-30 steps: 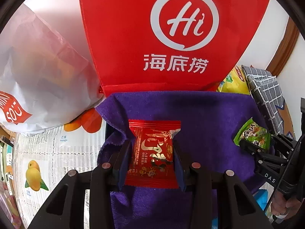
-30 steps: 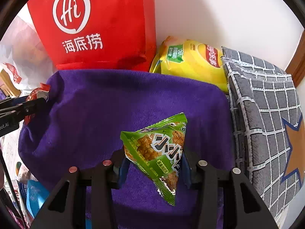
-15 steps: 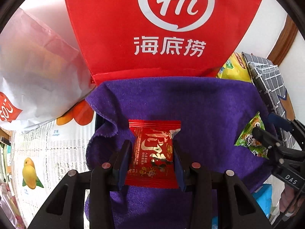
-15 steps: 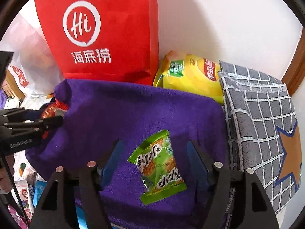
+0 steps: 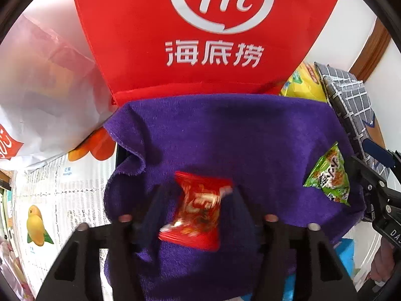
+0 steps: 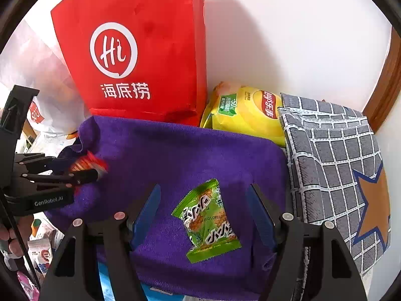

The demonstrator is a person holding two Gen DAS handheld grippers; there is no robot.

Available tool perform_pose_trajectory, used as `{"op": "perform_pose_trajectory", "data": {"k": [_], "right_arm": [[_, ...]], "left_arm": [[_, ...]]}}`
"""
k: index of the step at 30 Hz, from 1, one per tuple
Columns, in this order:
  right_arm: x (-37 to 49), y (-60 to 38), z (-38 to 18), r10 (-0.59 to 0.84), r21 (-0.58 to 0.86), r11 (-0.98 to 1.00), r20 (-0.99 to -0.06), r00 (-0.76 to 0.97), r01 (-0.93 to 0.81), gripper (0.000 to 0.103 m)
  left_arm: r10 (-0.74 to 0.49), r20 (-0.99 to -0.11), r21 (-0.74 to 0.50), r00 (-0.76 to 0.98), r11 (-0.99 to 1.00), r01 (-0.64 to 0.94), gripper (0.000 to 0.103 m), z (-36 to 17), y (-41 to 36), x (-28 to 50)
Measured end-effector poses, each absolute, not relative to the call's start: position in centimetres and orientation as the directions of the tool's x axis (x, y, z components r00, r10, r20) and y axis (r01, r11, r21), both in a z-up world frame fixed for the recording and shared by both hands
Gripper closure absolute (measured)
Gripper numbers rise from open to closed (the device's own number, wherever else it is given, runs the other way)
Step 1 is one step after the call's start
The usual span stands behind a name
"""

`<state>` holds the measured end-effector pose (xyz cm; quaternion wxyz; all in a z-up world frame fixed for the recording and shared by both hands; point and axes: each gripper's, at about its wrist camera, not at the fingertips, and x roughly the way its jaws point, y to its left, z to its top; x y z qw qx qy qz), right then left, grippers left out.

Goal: Organize snacks
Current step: 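Open both tools to drop the packets onto the purple towel, then grasp the pink-white ice-cream packet with the right tool while the left tool grasps the pink bag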

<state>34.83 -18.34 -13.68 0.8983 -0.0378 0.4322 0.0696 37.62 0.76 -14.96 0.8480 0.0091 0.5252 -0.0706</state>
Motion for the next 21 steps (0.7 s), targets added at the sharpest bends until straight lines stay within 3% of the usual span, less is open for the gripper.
{"op": "perform_pose_trajectory", "data": {"k": [6, 9, 17, 21], "right_arm": [[33.5, -18.1, -11.4, 0.073, -0.012, 0.992, -0.766, 0.638, -0.127, 0.031], [32.0, -17.9, -10.4, 0.011, -0.058, 0.995, -0.748, 0.663, -0.082, 0.020], [26.9, -17.0, -8.0, -0.032, -0.084, 0.996, -0.723, 0.690, -0.042, 0.019], [23.6, -16.1, -7.2, 0.023, -0.062, 0.994, -0.692, 0.721, -0.091, 0.019]], "left_arm": [[-0.097, -0.866, -0.032, 0.490, 0.990, 0.141, 0.040, -12.6, 0.4, 36.2], [-0.101, -0.846, -0.029, 0.524, 0.989, 0.144, 0.040, -10.9, 0.3, 35.1], [-0.097, -0.770, -0.013, 0.630, 0.991, 0.137, 0.040, -6.7, 1.2, 31.3], [-0.067, -0.766, 0.019, 0.639, 0.992, 0.127, 0.040, -5.4, 1.6, 28.6]]}}
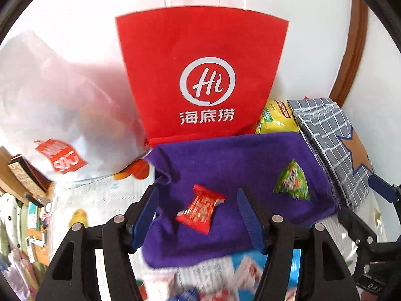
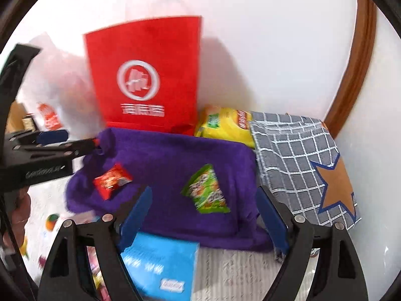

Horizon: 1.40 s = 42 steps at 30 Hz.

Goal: Organize snacks
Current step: 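Grasp the pink-white ice-cream packet with the right tool while the left tool grasps the pink bag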

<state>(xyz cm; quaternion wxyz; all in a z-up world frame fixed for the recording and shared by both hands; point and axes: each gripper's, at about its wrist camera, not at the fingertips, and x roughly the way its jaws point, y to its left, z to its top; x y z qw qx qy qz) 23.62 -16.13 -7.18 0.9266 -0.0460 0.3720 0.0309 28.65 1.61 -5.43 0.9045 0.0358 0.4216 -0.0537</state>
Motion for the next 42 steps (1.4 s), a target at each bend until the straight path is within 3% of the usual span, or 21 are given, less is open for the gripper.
{"op": "perform_pose_trajectory", "data": {"k": [11, 16, 30, 33, 42], "right_arm": [[17.4, -11.9, -7.5, 0.130, -0.022, 0.979, -0.706, 0.696, -0.205, 0.020], [17.0, -9.9, -9.0, 0.186, -0.005, 0.964, -0.706, 0.683, -0.268, 0.039], [19.9, -7.8, -14.5, 0.256, 0.076, 0.944, -0.782, 0.569, -0.320, 0.062], [20.2, -7.6, -15.1, 0.236, 0.055, 0.945, -0.796, 0.558, -0.322, 0.077], [17.6, -10.8, -12.4, 0.210, 0.046, 0.962, -0.752, 0.625, -0.268, 0.081]], "left_arm": [[-0.049, -0.764, -0.005, 0.644, 0.998, 0.070, 0.040, -4.2, 5.7, 21.2], [-0.021, -0.766, -0.004, 0.643, 1.000, 0.027, 0.040, -5.2, 7.9, 18.5], [0.016, -0.803, -0.032, 0.595, 0.997, -0.069, 0.040, -9.3, 12.8, 15.4], [0.014, -0.803, -0.043, 0.596, 0.996, -0.082, 0.040, -9.5, 13.1, 15.2], [-0.048, -0.793, -0.081, 0.607, 0.996, -0.028, 0.040, -9.3, 11.0, 14.5]]}}
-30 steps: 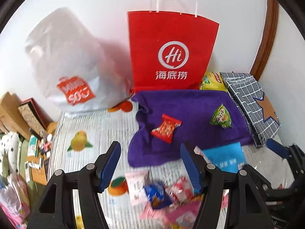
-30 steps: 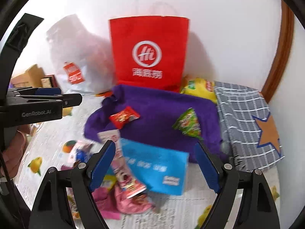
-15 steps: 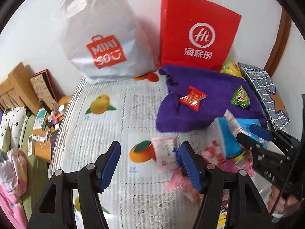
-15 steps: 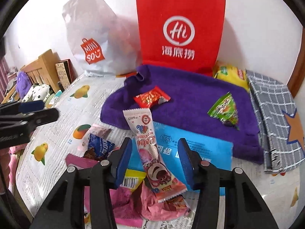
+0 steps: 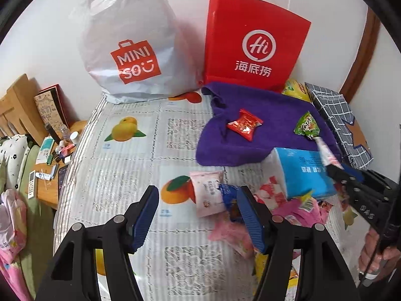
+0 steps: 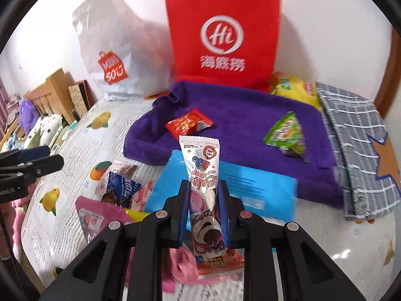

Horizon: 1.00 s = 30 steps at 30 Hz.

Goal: Organize snacks
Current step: 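Grasp the pink-white ice-cream packet with the right tool while the left tool grasps the pink bag, then carry the pink bag and ice-cream packet over the purple towel with both tools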

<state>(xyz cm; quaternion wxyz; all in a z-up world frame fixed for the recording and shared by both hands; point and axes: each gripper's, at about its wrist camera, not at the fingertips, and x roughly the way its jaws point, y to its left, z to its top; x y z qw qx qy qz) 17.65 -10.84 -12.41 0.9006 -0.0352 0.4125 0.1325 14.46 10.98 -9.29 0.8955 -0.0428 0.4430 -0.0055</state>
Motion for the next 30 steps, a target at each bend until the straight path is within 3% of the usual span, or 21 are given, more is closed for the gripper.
{"op": "perform_pose_trajectory", "data": {"k": [7, 11, 30], "right_arm": [[13.8, -15.7, -11.2, 0.151, 0.031, 0.982, -0.732, 0.664, -0.189, 0.081], [11.9, -18.3, -11.8, 0.113, 0.028, 0.990, -0.735, 0.669, -0.137, 0.081], [10.7, -21.7, -19.1, 0.115, 0.063, 0.992, -0.816, 0.567, -0.110, 0.080]], "left_arm": [[-0.180, -0.768, -0.188, 0.614, 0.981, 0.052, 0.040, -8.9, 8.7, 12.9], [-0.254, -0.757, -0.224, 0.601, 0.966, 0.126, 0.025, -9.1, 6.4, 12.3], [-0.236, -0.831, -0.158, 0.504, 0.968, 0.194, 0.025, -13.6, 0.4, 13.2]]}}
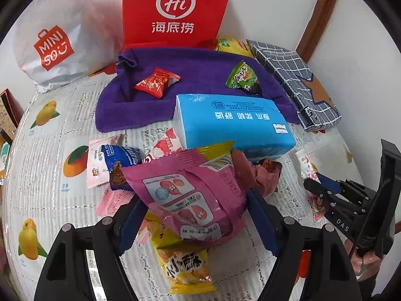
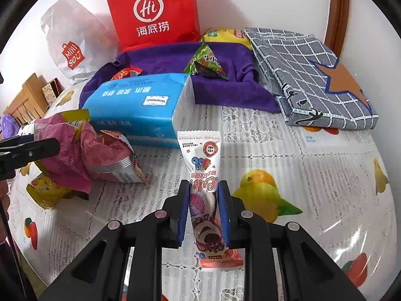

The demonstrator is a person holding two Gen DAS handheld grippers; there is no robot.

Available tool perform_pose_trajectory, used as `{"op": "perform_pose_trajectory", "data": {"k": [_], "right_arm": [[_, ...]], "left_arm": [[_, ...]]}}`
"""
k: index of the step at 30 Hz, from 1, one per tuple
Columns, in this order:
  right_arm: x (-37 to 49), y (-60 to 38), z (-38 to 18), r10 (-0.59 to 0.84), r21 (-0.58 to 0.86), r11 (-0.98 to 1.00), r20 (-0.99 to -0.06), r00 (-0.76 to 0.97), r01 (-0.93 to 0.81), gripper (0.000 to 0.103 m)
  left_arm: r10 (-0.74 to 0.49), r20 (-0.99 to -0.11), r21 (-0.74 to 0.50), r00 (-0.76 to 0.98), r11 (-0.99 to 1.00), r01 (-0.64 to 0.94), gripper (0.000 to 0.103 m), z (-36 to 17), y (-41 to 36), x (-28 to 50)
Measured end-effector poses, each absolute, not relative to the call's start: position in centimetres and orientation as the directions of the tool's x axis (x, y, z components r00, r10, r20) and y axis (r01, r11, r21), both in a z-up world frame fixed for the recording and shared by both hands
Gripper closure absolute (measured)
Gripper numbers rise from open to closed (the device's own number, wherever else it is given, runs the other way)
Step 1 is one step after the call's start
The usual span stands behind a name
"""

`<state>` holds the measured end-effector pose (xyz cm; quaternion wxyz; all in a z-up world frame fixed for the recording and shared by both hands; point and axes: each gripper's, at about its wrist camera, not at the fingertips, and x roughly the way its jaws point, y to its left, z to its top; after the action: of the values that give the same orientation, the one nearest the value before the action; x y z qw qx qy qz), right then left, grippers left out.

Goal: Organize snacks
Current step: 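Carry the pink bag and ice-cream packet over the purple towel with both tools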

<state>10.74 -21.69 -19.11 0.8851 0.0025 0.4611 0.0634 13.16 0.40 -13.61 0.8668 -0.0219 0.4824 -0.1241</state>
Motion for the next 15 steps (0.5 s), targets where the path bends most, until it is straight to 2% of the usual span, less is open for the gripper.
{"op": "perform_pose_trajectory", "data": {"k": [3, 4, 6, 8, 9, 12, 15], "right_arm": [[11.3, -21.7, -20.0, 0.112, 0.056, 0.992, -0.820, 0.562, -0.116, 0.079], [11.4, -21.8, -20.2, 0.106, 0.050, 0.992, -0.825, 0.556, -0.116, 0.077], [11.5, -21.9, -20.4, 0.106, 0.045, 0.991, -0.833, 0.544, -0.124, 0.069], [11.2, -22.2, -20.3, 0.112, 0.051, 0.991, -0.829, 0.548, -0.124, 0.049], [10.9, -22.4, -20.2, 0.119, 0.064, 0.991, -0.823, 0.555, -0.118, 0.046], [10.9, -22.7, -20.8, 0.118, 0.068, 0.991, -0.835, 0.537, -0.111, 0.047], [10.8, -22.5, -21.0, 0.059, 0.011, 0.996, -0.829, 0.556, -0.090, 0.070]], "left_arm": [[-0.237, -0.833, -0.156, 0.501, 0.968, 0.198, 0.027, -13.8, 0.1, 13.3], [-0.238, -0.833, -0.155, 0.499, 0.967, 0.202, 0.031, -13.8, 0.0, 13.3], [-0.237, -0.835, -0.151, 0.497, 0.967, 0.207, 0.033, -13.8, -0.1, 13.4], [-0.246, -0.831, -0.157, 0.498, 0.964, 0.215, 0.038, -13.7, -0.2, 13.4], [-0.251, -0.831, -0.162, 0.497, 0.963, 0.216, 0.038, -13.7, -0.2, 13.4], [-0.261, -0.826, -0.173, 0.499, 0.961, 0.216, 0.040, -13.5, -0.1, 13.3], [-0.267, -0.819, -0.176, 0.507, 0.959, 0.221, 0.041, -13.1, -0.1, 13.1]]}}
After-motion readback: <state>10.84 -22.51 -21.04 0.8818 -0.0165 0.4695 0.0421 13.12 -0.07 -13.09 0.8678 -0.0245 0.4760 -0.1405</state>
